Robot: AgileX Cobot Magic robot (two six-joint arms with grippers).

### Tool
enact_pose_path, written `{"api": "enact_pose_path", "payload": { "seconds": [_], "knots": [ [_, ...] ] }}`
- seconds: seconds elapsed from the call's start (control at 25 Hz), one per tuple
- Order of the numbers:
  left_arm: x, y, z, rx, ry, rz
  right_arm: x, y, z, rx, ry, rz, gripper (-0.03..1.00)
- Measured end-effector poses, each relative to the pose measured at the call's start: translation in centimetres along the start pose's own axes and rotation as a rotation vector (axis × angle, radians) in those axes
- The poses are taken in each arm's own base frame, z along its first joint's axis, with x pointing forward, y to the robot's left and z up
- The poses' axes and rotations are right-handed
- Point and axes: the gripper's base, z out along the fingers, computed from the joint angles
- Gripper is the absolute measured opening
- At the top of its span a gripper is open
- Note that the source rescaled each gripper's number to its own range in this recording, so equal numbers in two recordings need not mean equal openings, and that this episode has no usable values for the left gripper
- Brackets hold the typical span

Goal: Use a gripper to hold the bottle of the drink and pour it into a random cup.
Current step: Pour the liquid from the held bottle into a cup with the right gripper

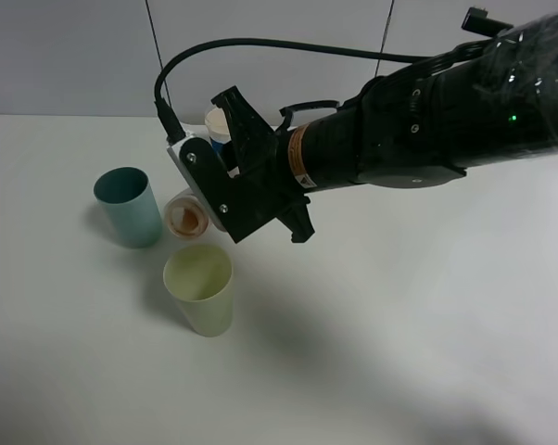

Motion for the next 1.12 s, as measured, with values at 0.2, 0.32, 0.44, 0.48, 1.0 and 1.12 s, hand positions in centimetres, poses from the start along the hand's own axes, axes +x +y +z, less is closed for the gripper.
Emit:
{"api": "enact_pose_path", "payload": {
  "seconds": [0.2,0.32,0.44,0.48,1.0,1.12],
  "knots": [
    [0.0,0.0,0.0,0.0,0.0,0.0,0.4,-0.6,-0.1,-0.012,0.042,-0.023,0.0],
    [0.0,0.0,0.0,0.0,0.0,0.0,0.6,-1.1,-0.1,-0.011,0.059,-0.034,0.0],
    [0.0,0.0,0.0,0.0,0.0,0.0,0.7,-1.4,-0.1,-0.009,0.067,-0.036,0.0],
    [0.0,0.0,0.0,0.0,0.0,0.0,0.6,-1.4,-0.1,-0.012,0.071,-0.045,0.0],
    [0.0,0.0,0.0,0.0,0.0,0.0,0.0,-1.2,-0.1,-0.05,0.082,-0.201,0.0],
    [0.0,0.0,0.0,0.0,0.0,0.0,0.0,-1.2,-0.1,-0.053,0.083,-0.226,0.0]
  ]
}}
